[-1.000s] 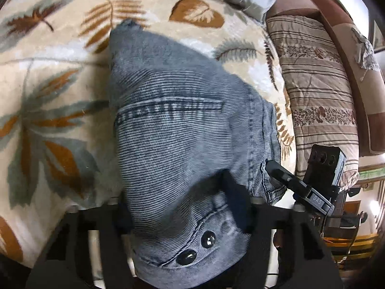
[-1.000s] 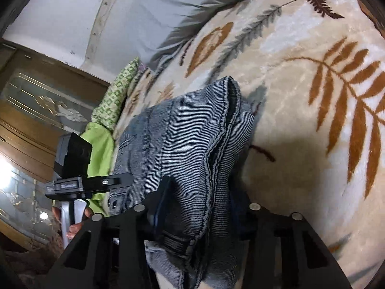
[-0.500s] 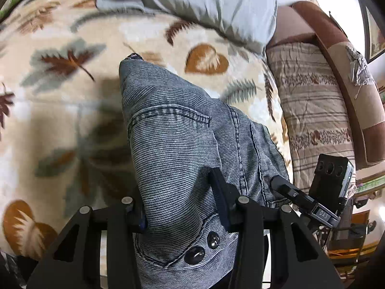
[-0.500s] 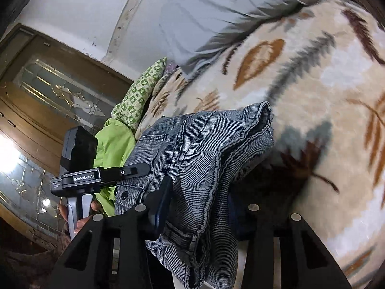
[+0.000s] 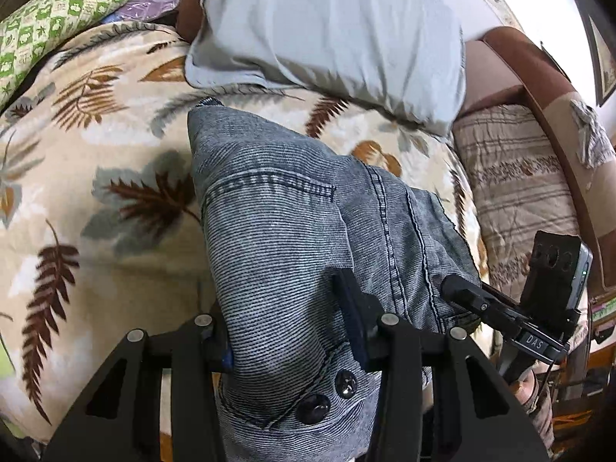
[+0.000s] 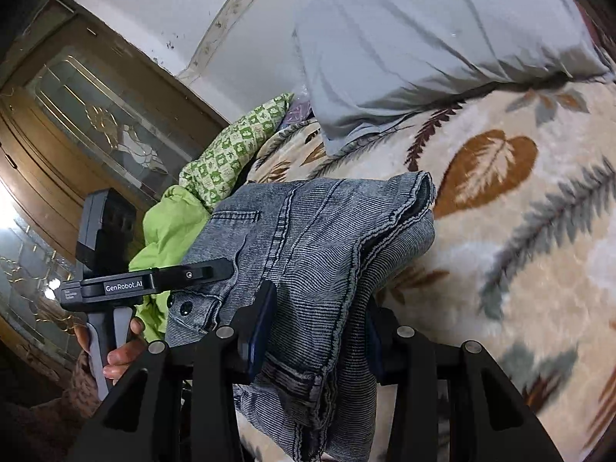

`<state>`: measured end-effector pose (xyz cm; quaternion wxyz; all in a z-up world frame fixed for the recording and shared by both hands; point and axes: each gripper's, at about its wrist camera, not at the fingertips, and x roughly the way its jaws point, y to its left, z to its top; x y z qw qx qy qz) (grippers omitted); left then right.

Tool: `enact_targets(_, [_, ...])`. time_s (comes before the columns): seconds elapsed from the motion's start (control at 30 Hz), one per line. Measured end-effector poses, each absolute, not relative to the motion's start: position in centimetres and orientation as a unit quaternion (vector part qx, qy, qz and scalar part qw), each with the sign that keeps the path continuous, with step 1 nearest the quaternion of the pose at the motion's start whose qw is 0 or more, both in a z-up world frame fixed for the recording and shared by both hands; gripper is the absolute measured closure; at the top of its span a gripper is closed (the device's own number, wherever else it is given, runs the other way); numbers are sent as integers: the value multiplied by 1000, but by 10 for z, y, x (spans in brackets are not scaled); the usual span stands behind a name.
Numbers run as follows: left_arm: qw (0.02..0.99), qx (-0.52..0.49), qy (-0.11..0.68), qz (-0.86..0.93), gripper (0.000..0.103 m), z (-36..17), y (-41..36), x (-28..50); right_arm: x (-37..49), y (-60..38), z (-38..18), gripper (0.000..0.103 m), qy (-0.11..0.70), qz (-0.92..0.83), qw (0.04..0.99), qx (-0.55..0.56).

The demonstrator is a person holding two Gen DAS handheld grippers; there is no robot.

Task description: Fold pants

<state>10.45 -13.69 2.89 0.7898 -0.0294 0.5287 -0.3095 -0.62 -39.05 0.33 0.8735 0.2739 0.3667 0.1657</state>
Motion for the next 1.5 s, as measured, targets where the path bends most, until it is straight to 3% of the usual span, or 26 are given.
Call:
enact_targets(0.5, [788,-5,550,-276,59,-36,-145,144,50,-388,-55,59,418,136,856,271])
enact_targets(0.67, [799,15,541,-262,42,-42,-147,138,45,-392,-69,55,433,109,857,258])
enact_targets(0.73, [806,17,536,-251,35,-43,-144,137,40,-393,-71,50,437,99,858,252])
enact_targets(0.9, [814,11,531,-235,34,-36,-134,125,22,-395,-60,44,442,67,858,251])
enact_targets(1.03, [824,13,523,-216,33,-31,-124,107,0,-386,-43,21,450,42,861,231])
enact_targets(1.13, [833,21,513,-206,32,-28,-118,89,-17,-372,-32,9,469,5,861,197])
enact_targets(1.3, [855,60,484,-179,29,-20,-111,55,-53,-352,-20,1,489,-46,857,158])
enact_targets(1.5, [874,102,450,-152,27,-16,-99,15,-100,-333,-18,1,497,-98,856,105])
